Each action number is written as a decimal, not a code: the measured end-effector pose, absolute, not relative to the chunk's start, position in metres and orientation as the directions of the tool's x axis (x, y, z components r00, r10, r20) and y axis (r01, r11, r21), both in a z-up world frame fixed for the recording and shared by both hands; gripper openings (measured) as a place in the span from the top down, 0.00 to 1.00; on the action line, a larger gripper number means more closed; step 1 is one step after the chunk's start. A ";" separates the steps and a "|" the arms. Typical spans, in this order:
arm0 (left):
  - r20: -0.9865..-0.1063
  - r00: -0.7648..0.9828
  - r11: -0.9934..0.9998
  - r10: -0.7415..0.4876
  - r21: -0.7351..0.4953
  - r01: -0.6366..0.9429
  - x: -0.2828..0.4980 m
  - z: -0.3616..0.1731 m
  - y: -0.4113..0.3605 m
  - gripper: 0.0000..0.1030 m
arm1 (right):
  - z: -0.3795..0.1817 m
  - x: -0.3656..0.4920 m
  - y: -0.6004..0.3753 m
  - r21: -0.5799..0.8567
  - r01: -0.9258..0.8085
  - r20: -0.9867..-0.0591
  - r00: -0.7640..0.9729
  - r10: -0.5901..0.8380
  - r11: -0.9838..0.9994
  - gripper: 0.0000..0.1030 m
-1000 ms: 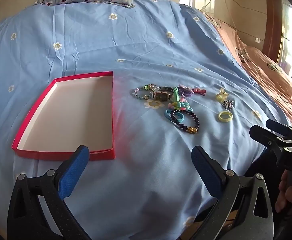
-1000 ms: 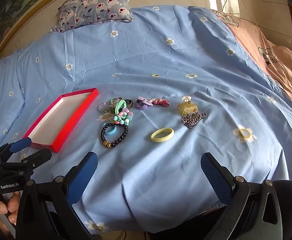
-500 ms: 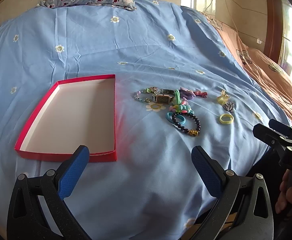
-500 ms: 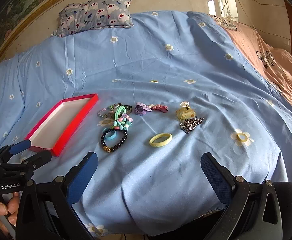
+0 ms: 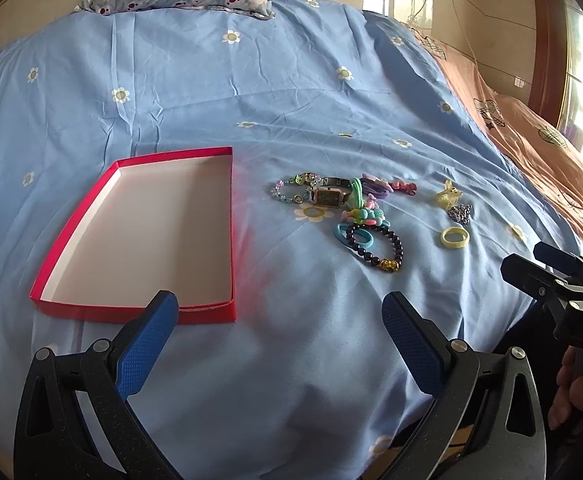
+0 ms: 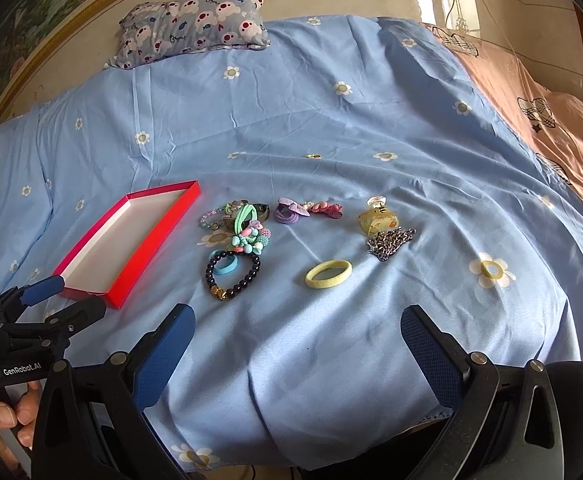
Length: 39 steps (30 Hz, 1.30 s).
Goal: Organize jewelry
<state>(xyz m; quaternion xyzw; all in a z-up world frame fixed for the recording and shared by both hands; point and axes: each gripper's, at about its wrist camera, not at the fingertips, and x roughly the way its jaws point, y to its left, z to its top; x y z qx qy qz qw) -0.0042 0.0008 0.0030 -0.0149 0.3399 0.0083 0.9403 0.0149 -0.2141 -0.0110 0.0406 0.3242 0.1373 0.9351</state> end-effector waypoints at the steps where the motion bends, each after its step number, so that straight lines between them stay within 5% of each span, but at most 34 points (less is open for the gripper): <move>1: -0.640 0.769 0.999 0.006 -0.022 -0.026 -0.004 0.003 0.001 0.00 | -0.011 0.015 -0.214 0.165 -0.232 -0.596 0.751 0.284 0.959 0.00; 39: -0.693 0.718 0.997 -0.061 -0.077 0.010 0.025 -0.006 0.003 0.00 | -0.019 0.033 -0.217 0.205 -0.255 -0.618 0.715 0.327 0.945 0.01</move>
